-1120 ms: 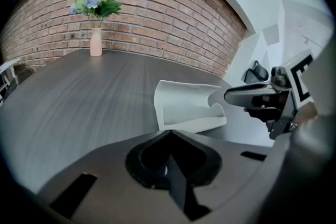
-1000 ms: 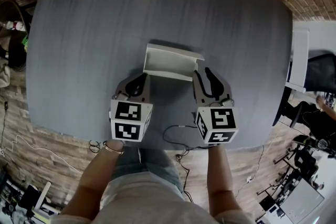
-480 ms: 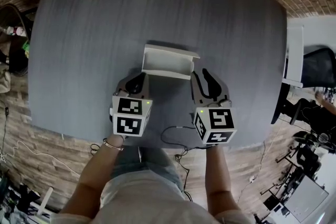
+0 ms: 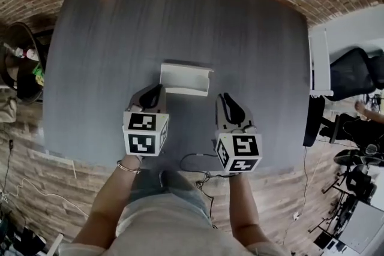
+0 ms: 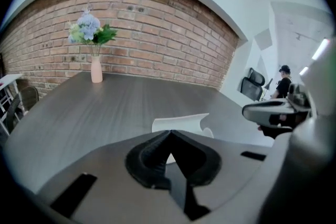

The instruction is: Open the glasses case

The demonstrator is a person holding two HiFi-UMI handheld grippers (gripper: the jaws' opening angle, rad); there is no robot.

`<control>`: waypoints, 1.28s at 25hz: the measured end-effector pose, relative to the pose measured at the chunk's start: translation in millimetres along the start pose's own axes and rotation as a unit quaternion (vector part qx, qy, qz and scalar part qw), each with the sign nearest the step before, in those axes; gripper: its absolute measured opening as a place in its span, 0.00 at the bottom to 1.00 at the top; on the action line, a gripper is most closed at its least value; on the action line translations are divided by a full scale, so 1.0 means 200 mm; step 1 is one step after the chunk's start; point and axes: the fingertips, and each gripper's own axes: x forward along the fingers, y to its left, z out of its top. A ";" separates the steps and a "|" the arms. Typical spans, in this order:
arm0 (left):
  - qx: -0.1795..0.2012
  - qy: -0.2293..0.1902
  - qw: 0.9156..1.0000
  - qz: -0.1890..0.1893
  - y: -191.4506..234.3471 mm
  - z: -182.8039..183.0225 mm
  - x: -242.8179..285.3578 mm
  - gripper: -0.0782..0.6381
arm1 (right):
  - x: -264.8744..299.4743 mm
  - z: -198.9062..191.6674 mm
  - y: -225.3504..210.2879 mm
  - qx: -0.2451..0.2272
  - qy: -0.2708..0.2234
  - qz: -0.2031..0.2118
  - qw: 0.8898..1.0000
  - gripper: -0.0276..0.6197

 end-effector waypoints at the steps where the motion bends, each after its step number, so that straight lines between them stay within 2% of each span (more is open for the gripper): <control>1: 0.000 -0.013 1.000 0.002 0.00 0.05 -0.04 0.12 | -0.04 0.02 0.00 0.004 -0.008 -0.005 1.000 0.11; 7: -0.004 -0.084 0.996 0.013 -0.03 0.33 -0.33 0.12 | -0.26 0.18 -0.07 0.038 -0.068 -0.033 0.996 0.06; 11: 0.002 -0.136 0.990 0.028 -0.03 0.45 -0.56 0.12 | -0.44 0.26 -0.12 0.058 -0.102 -0.044 0.992 0.05; 16: 0.007 -0.231 0.971 0.063 0.07 0.68 -0.83 0.11 | -0.63 0.38 -0.21 0.072 -0.148 -0.064 0.984 0.05; 20: 0.009 -0.282 0.956 0.078 0.11 0.79 -0.97 0.11 | -0.75 0.42 -0.32 0.078 -0.166 -0.096 0.978 0.05; 23: 0.009 -0.291 0.953 0.081 0.12 0.81 -1.00 0.12 | -0.79 0.40 -0.39 0.087 -0.168 -0.114 0.975 0.05; 32: 0.002 -0.276 0.957 0.086 0.17 0.75 -0.99 0.12 | -0.78 0.37 -0.42 0.098 -0.159 -0.123 0.975 0.05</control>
